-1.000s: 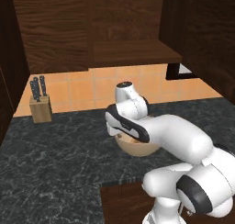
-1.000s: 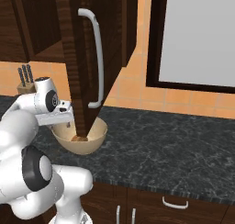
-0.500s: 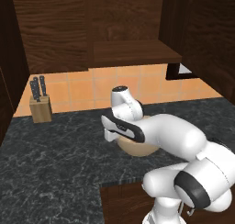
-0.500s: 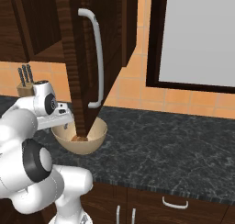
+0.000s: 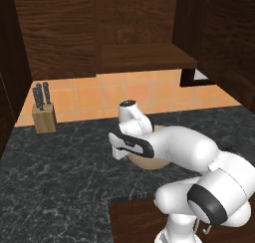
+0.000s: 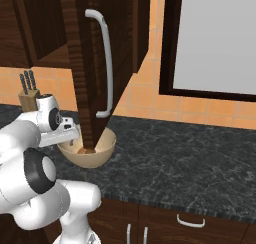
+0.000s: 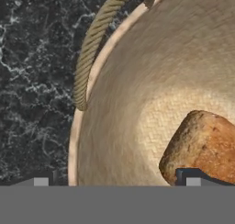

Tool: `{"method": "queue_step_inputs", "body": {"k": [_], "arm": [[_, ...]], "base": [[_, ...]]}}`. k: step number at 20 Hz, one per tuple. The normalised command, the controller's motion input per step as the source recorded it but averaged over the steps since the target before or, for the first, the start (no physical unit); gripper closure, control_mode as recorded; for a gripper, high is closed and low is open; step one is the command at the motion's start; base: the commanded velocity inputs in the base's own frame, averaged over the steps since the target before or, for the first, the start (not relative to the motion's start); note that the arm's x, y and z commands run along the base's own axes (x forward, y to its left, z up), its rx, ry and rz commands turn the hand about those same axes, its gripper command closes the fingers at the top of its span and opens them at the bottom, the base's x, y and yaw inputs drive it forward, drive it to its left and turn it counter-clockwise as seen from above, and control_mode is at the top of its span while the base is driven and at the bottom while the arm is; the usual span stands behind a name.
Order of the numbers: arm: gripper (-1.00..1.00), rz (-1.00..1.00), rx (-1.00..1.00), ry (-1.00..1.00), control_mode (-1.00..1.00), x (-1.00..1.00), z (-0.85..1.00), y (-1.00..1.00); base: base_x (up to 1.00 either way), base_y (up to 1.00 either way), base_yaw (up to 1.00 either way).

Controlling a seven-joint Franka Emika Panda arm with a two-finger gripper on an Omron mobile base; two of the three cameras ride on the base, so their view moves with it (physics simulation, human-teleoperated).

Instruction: Open the cabinet, pick up the bread from the cabinet and place it in the basket. Then move the basket to the dining counter.

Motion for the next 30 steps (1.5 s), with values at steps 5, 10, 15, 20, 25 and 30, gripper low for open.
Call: {"method": "queue_step_inputs", "body": {"k": [5,10,15,20,25,30], "arm": [[-1.0,0.03,-0.01,-0.05,-1.0,0.0,-0.21,-0.02],[1.0,0.02,0.0,-0.06,-1.0,-0.04,-0.02,-0.04],[1.0,0.02,0.0,-0.15,-1.0,-0.06,0.0,-0.08],[1.0,0.0,0.0,-0.17,-1.0,-0.17,0.0,-0.13],[1.0,0.0,-0.05,-0.01,-1.0,-0.24,0.13,0.0],[1.0,0.13,-0.22,0.09,-1.0,-0.18,0.8,0.13]], "base": [[0.0,0.0,0.0],[0.0,0.0,0.0],[0.0,0.0,0.0],[0.0,0.0,0.0],[0.0,0.0,0.0],[0.0,0.0,0.0]]}}
